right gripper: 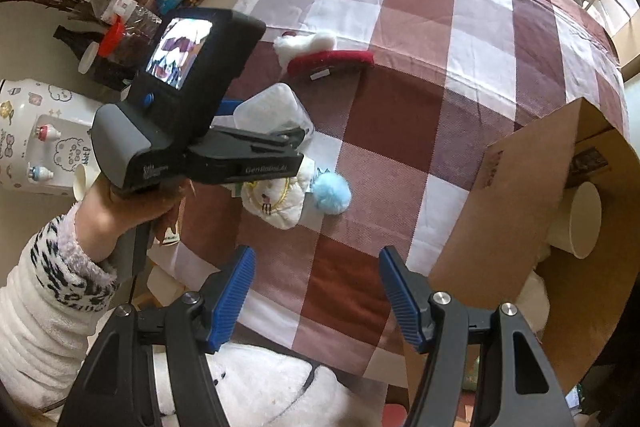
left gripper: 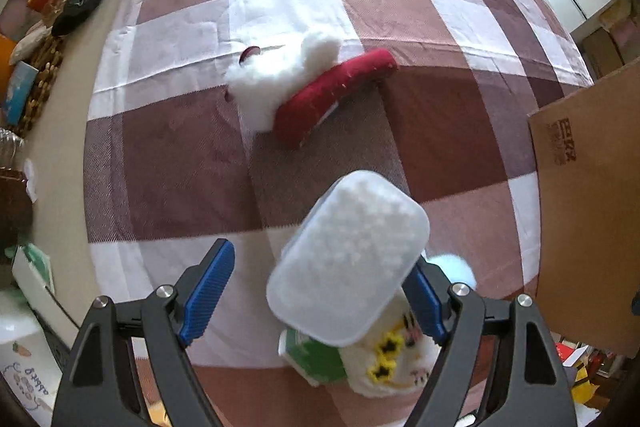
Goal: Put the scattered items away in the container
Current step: 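Grasp the white plastic container with the left tool while the right tool grasps the plush doll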
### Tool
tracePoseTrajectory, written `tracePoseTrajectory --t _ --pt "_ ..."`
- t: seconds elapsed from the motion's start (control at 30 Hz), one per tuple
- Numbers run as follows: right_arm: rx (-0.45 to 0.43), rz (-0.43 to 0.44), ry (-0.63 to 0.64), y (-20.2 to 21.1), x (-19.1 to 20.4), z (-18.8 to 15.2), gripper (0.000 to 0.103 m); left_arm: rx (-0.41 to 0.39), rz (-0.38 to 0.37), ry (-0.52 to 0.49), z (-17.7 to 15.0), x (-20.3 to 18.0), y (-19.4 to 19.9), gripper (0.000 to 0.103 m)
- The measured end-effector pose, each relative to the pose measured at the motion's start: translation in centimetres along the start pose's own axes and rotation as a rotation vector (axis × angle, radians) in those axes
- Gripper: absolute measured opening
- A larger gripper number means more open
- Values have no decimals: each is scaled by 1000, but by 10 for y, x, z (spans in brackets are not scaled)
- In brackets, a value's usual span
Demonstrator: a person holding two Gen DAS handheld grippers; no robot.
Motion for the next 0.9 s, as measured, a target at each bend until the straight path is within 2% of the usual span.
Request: tracePoseTrajectory --t 0.1,0.2,0.27,0.37,0.43,0.77,0.9 --pt "-7 -8 16 -13 2 6 66 -10 -25 28 7 7 -4 80" --pt "-16 -30 53 -33 6 12 66 -4 -103 93 11 16 -10 65" --pt "-8 13 35 -46 11 15 66 2 -146 140 12 22 -15 61" --pt "7 135 -43 -66 19 20 66 -14 -187 186 14 29 -15 54" --pt "9 172 -64 -76 26 24 66 -35 -204 202 15 32 -12 47" --pt "85 170 -82 -119 49 34 66 -51 -245 240 11 49 -11 46" --pt "107 121 -79 -131 54 37 66 -48 -261 247 9 53 -12 46"
Point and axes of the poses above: each gripper's, at about its wrist camera, not at the fingertips, and y roughly against the way its jaws point, x to its left, z to its top, the point moved 8 cm from there along -y, roughly the way its jaws point, and after that the axes turned 8 degrees about -z, right-handed, at the moved point
